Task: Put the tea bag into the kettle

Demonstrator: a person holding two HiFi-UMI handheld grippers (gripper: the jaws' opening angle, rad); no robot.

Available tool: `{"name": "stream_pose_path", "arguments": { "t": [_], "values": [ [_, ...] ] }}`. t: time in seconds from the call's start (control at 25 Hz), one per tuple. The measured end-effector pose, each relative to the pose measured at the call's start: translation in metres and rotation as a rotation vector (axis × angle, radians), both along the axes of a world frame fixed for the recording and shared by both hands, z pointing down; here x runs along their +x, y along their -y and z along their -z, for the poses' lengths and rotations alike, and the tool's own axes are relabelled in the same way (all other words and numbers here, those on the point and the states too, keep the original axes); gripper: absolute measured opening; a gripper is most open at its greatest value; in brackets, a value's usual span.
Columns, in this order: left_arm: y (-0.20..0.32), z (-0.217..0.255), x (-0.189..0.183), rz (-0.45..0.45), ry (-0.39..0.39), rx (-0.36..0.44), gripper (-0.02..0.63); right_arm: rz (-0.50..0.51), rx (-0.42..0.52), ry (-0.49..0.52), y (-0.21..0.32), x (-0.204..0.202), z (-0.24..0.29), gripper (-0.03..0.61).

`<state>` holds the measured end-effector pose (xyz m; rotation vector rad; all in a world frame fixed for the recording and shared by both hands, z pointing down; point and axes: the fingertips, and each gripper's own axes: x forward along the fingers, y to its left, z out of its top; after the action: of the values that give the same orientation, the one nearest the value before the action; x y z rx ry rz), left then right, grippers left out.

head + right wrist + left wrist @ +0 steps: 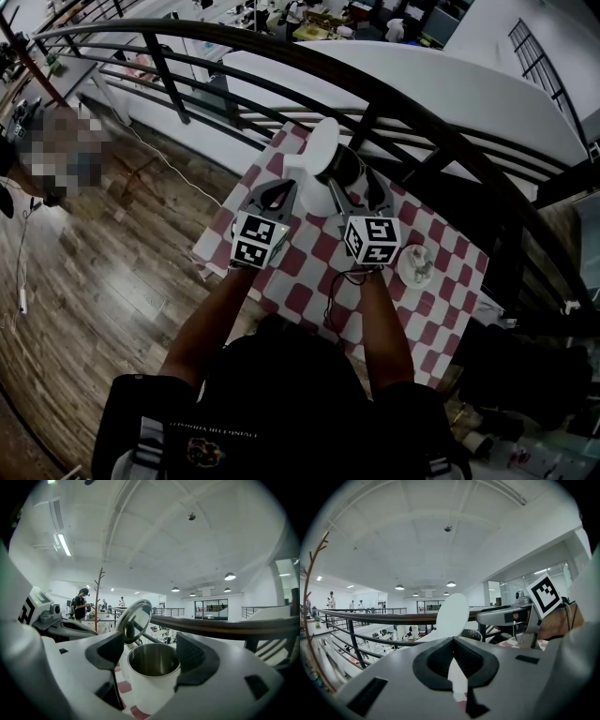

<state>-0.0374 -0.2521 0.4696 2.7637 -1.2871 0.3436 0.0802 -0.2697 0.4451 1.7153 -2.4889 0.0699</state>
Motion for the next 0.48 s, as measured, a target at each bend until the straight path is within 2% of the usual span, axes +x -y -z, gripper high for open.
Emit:
{"name": "stream_pose_path", "arguments": {
  "t": [0.04,0.08,0.12,0.28,0.48],
  "values": [
    [0.0,0.0,-0.001,0.001,0.0,0.0,0.003,0.0,0.015,-0.002,-0.002,0.0,0.004,0.352],
    [0.0,0.0,-0.001,0.001,0.0,-0.001,0.004,0.0,0.039,-0.002,-0.005,0.001,0.01,0.202],
    [0.0,0.0,-0.001,0.001,0.0,0.0,0.003,0.003,0.066,0.002,-0.008,0.001,0.018,0.011],
    [0.002,0.002,-0.002,0.004,-0.001,0.003,0.003,0.05,0.131,0.02,-0.012,-0.011,0.043,0.009],
    [0.001,0.005,-0.002,0.004,-0.004,0.006,0.003,0.109,0.173,-0.013,-0.01,-0.032,0.064,0.009]
  ]
}}
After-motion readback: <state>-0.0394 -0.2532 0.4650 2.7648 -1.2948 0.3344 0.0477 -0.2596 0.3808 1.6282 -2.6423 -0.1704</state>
